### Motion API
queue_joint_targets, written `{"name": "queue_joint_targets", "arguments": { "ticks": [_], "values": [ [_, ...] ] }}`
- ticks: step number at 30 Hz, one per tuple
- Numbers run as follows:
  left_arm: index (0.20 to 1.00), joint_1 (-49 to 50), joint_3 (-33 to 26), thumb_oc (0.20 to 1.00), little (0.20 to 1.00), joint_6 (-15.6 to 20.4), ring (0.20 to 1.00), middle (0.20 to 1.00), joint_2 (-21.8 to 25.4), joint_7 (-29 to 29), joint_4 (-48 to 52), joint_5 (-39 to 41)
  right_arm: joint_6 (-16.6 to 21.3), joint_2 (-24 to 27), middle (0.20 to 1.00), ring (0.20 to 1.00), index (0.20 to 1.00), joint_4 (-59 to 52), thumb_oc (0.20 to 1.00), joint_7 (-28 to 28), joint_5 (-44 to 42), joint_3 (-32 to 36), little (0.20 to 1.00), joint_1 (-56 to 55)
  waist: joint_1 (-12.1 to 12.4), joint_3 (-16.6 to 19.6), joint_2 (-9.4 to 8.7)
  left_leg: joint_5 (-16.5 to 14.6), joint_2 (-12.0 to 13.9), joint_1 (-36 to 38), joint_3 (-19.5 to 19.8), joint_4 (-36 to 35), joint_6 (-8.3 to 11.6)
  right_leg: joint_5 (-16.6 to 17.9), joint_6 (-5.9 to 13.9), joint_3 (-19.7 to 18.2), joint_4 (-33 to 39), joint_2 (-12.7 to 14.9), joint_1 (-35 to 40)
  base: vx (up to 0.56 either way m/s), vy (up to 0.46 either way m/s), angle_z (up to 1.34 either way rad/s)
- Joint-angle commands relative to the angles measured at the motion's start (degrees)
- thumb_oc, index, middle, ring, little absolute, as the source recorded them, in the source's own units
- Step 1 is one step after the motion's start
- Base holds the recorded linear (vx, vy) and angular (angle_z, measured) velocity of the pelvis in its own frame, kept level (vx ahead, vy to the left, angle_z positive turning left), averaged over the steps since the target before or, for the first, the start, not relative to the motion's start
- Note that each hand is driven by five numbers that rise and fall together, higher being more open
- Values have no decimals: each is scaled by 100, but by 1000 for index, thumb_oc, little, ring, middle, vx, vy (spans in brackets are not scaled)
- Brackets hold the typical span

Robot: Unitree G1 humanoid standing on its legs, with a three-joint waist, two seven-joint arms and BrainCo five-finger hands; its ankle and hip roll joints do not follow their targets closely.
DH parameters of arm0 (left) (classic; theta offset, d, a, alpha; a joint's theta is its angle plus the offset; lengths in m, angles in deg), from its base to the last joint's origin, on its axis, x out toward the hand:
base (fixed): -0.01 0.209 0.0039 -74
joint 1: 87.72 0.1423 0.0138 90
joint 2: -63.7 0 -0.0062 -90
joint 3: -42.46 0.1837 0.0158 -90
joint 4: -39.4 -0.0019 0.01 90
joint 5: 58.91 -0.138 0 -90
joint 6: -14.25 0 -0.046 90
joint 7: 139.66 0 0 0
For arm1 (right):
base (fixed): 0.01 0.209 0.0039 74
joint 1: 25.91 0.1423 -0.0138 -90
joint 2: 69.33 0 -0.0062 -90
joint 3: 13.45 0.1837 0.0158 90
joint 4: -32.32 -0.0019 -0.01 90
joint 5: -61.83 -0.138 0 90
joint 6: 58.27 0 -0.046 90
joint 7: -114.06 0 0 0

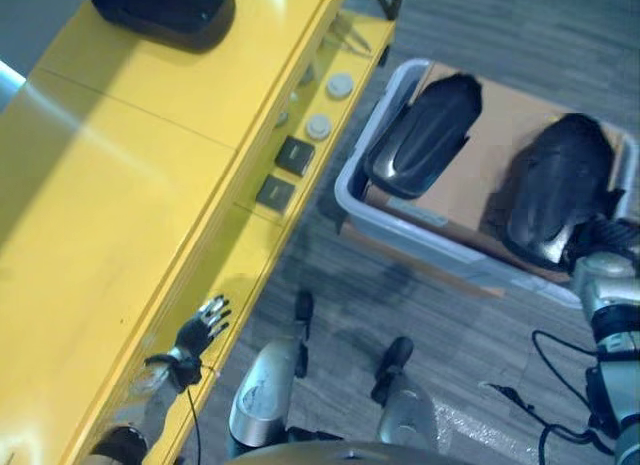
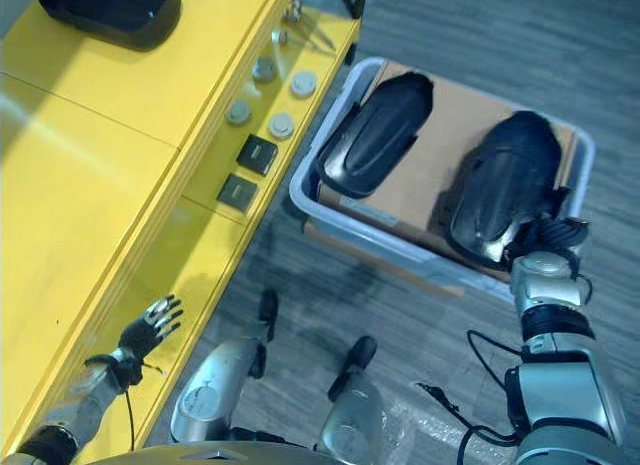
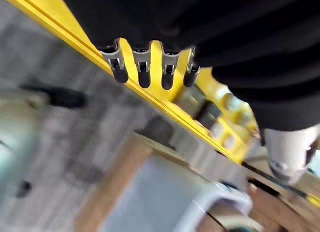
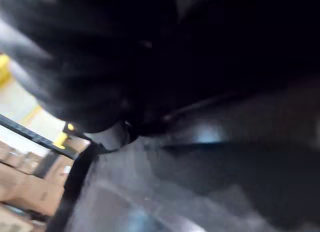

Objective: Move parts from the plastic box to the shelf.

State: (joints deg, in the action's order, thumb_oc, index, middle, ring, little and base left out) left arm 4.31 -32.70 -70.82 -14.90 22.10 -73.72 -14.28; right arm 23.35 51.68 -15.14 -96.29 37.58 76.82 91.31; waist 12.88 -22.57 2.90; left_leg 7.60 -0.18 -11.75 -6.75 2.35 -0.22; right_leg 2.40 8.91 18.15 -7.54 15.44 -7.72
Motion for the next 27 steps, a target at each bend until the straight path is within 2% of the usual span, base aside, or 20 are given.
{"name": "queue_joint_targets", "arguments": {
  "ticks": [1, 3, 5, 7, 8, 10, 12, 14, 15, 18, 19, 20, 22, 24, 26, 27],
  "values": [
    [1000, -115, -158, 1000, 1000, -85, 1000, 1000, -37, -148, -9, 440, 315, 361, 200, 200, 200, -297, 200, -412, 315, -44, 200, 93, 102, 409, -76, -745, 265, 185, 449, 306, 277, 49, 168, 11, 142, -53, 155, 93, 18, -10],
    [1000, -174, -303, 1000, 1000, -329, 1000, 1000, -64, -174, 593, 704, 165, 171, 200, 200, 200, -946, 200, -354, 569, 102, 200, -109, 84, 639, -143, -750, 291, 469, 419, 156, 283, 28, 170, 30, 271, -88, 451, 113, 16, -13],
    [1000, -242, -342, 1000, 1000, -380, 1000, 1000, -92, -193, 748, 871, 122, 105, 200, 200, 200, -1105, 200, -284, 668, 104, 200, -135, 74, 726, -175, -728, 292, 513, 417, 115, 280, 45, 167, 38, 320, -95, 509, 68, 3, -11],
    [1000, -554, -333, 1000, 1000, -843, 1000, 1000, -213, -313, 1215, 1131, 38, -194, 200, 200, 200, -1458, 200, -260, 779, -20, 200, -155, 56, 937, -253, -732, 311, 748, 412, 19, 283, 53, 163, 42, 441, -126, 760, 103, -9, -3],
    [1000, -590, -320, 1000, 1000, -894, 1000, 1000, -224, -322, 1253, 1154, 56, -219, 200, 200, 200, -1467, 200, -246, 778, -38, 200, -156, 52, 963, -260, -730, 312, 759, 414, 11, 282, 56, 163, 41, 453, -128, 775, 79, -9, -4],
    [1000, -932, -105, 1000, 1000, -1381, 1000, 1000, -324, -28, 1546, 1190, 130, -466, 200, 200, 200, -1528, 200, -181, 794, -243, 200, -81, 13, 1149, -293, -722, 328, 900, 398, -69, 283, 77, 176, 22, 554, -142, 916, 65, 9, -3],
    [1000, -1232, 91, 1000, 1000, -1631, 1000, 1000, -390, 139, 1623, 1148, 174, -624, 200, 200, 200, -1532, 200, -90, 822, -420, 200, 4, -32, 1263, -295, -718, 336, 1003, 381, -120, 282, 90, 192, -7, 615, -154, 1005, 54, 17, -3],
    [1000, -1451, 230, 1000, 1000, -1720, 1000, 1000, -476, 280, 1658, 1157, 184, -727, 200, 200, 200, -1550, 200, -25, 816, -553, 200, 71, -64, 1335, -294, -706, 340, 1060, 376, -148, 281, 103, 201, -29, 655, -160, 1056, 45, 24, -5],
    [1000, -1711, 367, 1000, 1000, -1951, 1000, 1000, -543, 392, 1706, 1328, 192, -841, 200, 200, 200, -1555, 200, 125, 924, -718, 200, 148, -107, 1405, -286, -697, 344, 1116, 368, -177, 280, 111, 219, -64, 684, -161, 1095, 43, 41, -7],
    [1000, -2302, 701, 1000, 1000, -2115, 1000, 1000, -685, 250, 1510, 1012, 190, -1108, 200, 200, 200, -1602, 200, 319, 1084, -1116, 200, 331, -235, 1522, -272, -673, 358, 1224, 310, -248, 270, 120, 241, -149, 730, -175, 1148, 22, 32, -6],
    [1000, -2552, 894, 1000, 1000, -2269, 1000, 1000, -773, 549, 1472, 990, 206, -1225, 200, 200, 200, -1569, 200, 358, 1119, -1325, 200, 452, -281, 1572, -270, -659, 360, 1256, 299, -279, 272, 132, 247, -196, 765, -191, 1165, 5, 8, -8],
    [1000, -2557, 893, 1000, 1000, -2271, 1000, 1000, -774, 555, 1473, 993, 207, -1224, 200, 200, 200, -1565, 200, 358, 1119, -1327, 200, 459, -280, 1567, -268, -658, 361, 1260, 297, -283, 272, 133, 247, -198, 767, -191, 1167, 6, 12, -13],
    [1000, -3135, 1325, 1000, 1000, -2637, 1000, 1000, -1021, 1249, 1004, 641, 168, -1493, 200, 200, 200, -1541, 200, 464, 1187, -1818, 200, 717, -418, 1668, -261, -629, 381, 1321, 219, -310, 281, 146, 267, -294, 793, -212, 1177, 5, 14, -19],
    [1000, -3375, 1490, 1000, 1000, -2686, 1000, 1000, -1115, 1356, 675, 301, 129, -1595, 200, 200, 200, -1501, 200, 514, 1183, -2037, 200, 877, -473, 1710, -261, -626, 395, 1348, 189, -310, 286, 142, 262, -342, 793, -224, 1176, 12, -2, -12],
    [1000, -3662, 1671, 1000, 1000, -2654, 1000, 1000, -1255, 1826, 286, 72, -1, -1762, 200, 200, 200, -1480, 200, 539, 1210, -2301, 200, 1066, -534, 1767, -265, -623, 419, 1389, 144, -321, 298, 140, 272, -382, 809, -224, 1192, 20, -9, -16],
    [1000, -3693, 1677, 1000, 1000, -2670, 1000, 1000, -1274, 1868, 250, -16, -8, -1787, 200, 200, 200, -1472, 200, 531, 1218, -2335, 200, 1087, -541, 1773, -262, -622, 420, 1397, 137, -323, 299, 139, 273, -388, 814, -224, 1200, 19, -4, -17]
  ]
}}
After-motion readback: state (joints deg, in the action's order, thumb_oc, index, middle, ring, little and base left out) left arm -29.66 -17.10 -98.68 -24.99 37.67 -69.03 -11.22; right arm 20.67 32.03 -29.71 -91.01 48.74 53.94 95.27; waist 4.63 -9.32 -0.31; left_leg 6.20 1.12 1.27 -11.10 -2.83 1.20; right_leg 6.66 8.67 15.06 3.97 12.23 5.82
